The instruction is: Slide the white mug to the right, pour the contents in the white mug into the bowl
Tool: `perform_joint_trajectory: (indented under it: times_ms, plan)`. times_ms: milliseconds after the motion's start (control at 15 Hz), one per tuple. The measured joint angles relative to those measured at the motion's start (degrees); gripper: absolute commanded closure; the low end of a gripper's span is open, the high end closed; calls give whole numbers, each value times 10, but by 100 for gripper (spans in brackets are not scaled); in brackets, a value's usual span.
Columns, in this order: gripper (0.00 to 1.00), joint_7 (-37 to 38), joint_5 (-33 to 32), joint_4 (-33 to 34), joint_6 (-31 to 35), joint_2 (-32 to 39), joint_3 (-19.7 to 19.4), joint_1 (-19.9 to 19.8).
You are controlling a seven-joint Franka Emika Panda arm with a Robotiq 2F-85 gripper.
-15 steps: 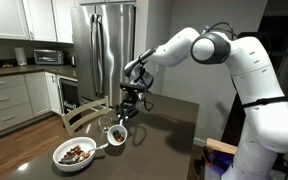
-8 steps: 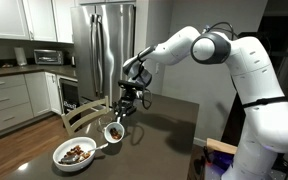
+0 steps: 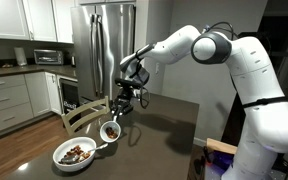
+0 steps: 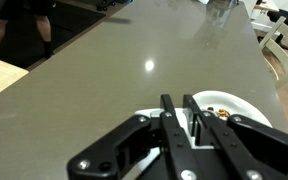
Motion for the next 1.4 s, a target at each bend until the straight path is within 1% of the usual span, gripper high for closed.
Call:
perform_joint_trajectory:
  times_ms: [1133, 1200, 1400]
  plan:
    - [93, 0, -2, 28, 8, 5, 25, 40]
    - [84, 0, -3, 30, 9, 6, 26, 42]
    - [84, 0, -3, 30, 9, 9, 27, 43]
